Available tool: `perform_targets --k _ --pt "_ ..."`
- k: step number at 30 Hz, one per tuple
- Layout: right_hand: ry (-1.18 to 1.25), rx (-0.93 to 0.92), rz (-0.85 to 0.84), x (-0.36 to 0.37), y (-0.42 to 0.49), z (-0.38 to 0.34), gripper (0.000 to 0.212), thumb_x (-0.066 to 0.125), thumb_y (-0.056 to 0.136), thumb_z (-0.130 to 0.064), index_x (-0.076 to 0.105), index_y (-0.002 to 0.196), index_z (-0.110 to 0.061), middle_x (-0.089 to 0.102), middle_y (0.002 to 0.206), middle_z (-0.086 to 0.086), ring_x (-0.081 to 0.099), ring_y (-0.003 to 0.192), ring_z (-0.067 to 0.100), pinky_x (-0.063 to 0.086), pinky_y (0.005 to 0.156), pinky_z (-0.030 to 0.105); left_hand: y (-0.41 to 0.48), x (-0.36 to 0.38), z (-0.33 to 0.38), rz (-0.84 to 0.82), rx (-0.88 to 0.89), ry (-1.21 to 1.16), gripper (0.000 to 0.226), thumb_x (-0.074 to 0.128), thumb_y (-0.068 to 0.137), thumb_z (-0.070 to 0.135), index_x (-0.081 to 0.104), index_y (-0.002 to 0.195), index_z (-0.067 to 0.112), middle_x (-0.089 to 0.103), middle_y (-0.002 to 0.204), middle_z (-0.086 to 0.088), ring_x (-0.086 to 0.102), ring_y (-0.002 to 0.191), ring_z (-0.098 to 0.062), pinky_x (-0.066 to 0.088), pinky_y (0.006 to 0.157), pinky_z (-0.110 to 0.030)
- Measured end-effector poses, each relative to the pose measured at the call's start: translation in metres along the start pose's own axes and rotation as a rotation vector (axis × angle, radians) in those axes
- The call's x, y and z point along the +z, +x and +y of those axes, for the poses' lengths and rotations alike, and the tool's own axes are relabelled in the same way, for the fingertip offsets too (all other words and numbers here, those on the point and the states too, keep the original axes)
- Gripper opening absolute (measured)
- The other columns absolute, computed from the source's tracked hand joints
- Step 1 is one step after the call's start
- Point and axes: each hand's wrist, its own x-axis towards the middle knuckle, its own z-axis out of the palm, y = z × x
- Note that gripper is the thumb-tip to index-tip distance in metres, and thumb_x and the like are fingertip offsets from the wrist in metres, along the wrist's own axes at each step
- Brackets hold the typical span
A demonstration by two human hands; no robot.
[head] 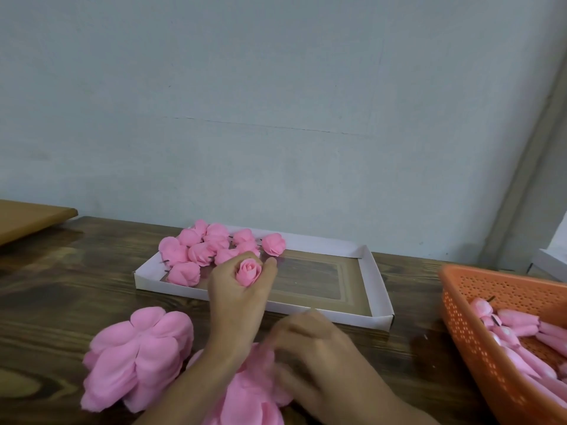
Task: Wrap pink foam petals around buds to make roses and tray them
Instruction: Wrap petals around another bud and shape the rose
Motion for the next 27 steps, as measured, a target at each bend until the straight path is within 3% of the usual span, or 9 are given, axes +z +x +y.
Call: perform_targets --k 3,7,11,13,16,19,23,25,27 --pt "-0.005 -0.018 -0.074 0.009 -0.002 -0.006 0.037 0.057 0.092 -0.062 0.077 0.111 -0.037 0.069 0.117 -0.022 0.049 0.115 0.002 0.033 0.098 0.007 0.001 0.0 0.0 0.003 0.014 0.002 0.049 0.073 0.086 0.025 0.033 0.058 0.015 0.028 0.053 0.003 0.023 0.056 -0.02 0.025 0.048 -0.045" --pt "0.035 0.039 -0.016 0.014 -0.004 -0.003 0.02 0.073 0.087 -0.05 0.081 0.1 -0.037 0.071 0.112 -0.022 0.048 0.114 0.0 0.033 0.09 0.004 0.001 0.0 0.001 0.012 0.026 -0.001 0.05 0.073 0.086 0.024 0.032 0.058 0.016 0.027 0.054 0.005 0.023 0.057 -0.02 0.025 0.048 -0.045" --pt "0.098 0.113 -0.02 0.013 -0.003 -0.006 0.014 0.074 0.082 -0.044 0.074 0.094 -0.036 0.068 0.098 -0.029 0.05 0.103 -0.002 0.037 0.081 0.006 0.002 0.0 0.004 0.009 0.017 -0.013 0.049 0.073 0.085 0.023 0.033 0.058 0.012 0.029 0.054 0.002 0.024 0.057 -0.02 0.025 0.051 -0.042" --pt "0.231 0.224 -0.031 0.008 -0.001 -0.004 0.011 0.073 0.084 -0.036 0.066 0.091 -0.03 0.068 0.088 -0.027 0.058 0.091 0.001 0.04 0.073 0.009 0.004 0.0 0.005 0.013 0.014 -0.02 0.049 0.073 0.085 0.023 0.033 0.058 0.012 0.028 0.054 0.001 0.024 0.057 -0.02 0.026 0.05 -0.044" --pt "0.656 0.43 0.009 -0.006 0.005 0.002 0.018 0.065 0.099 -0.013 0.056 0.085 -0.02 0.074 0.078 0.0 0.063 0.069 0.014 0.048 0.068 0.026 0.004 -0.001 0.003 0.005 0.021 0.01 0.047 0.072 0.087 0.02 0.037 0.059 0.008 0.031 0.052 -0.012 0.026 0.053 -0.027 0.032 0.046 -0.048" --pt "0.989 0.547 0.119 -0.024 0.01 0.011 0.02 0.057 0.102 0.0 0.048 0.085 -0.008 0.077 0.079 0.013 0.072 0.071 0.02 0.054 0.062 0.026 0.003 -0.001 -0.004 -0.035 -0.031 0.049 0.038 0.071 0.092 0.011 0.05 0.066 -0.006 0.046 0.061 -0.031 0.041 0.055 -0.026 0.041 0.05 -0.049" --pt "0.907 0.421 0.234 -0.036 0.005 0.028 0.025 0.059 0.099 0.005 0.051 0.078 -0.005 0.073 0.079 -0.009 0.071 0.08 0.002 0.053 0.068 0.013 0.001 0.002 -0.011 -0.129 -0.157 -0.005 0.026 0.075 0.087 0.014 0.066 0.077 -0.008 0.066 0.07 -0.021 0.056 0.066 -0.027 0.048 0.065 -0.036" --pt "0.855 0.386 0.22 -0.034 0.004 0.033 0.025 0.059 0.099 0.008 0.049 0.078 -0.004 0.073 0.078 -0.004 0.071 0.08 0.01 0.056 0.074 0.021 0.0 0.004 -0.011 -0.194 -0.291 -0.108 0.019 0.08 0.086 0.015 0.073 0.087 -0.003 0.076 0.084 -0.018 0.074 0.082 -0.028 0.06 0.072 -0.029" --pt "0.831 0.387 0.226 -0.029 0.004 0.039 0.026 0.061 0.096 0.01 0.051 0.077 -0.005 0.071 0.078 0.0 0.069 0.079 0.017 0.057 0.077 0.027 0.0 0.004 -0.013 -0.242 -0.434 -0.205 0.034 0.086 0.08 0.018 0.066 0.089 -0.008 0.074 0.088 -0.022 0.074 0.089 -0.035 0.063 0.083 -0.041"
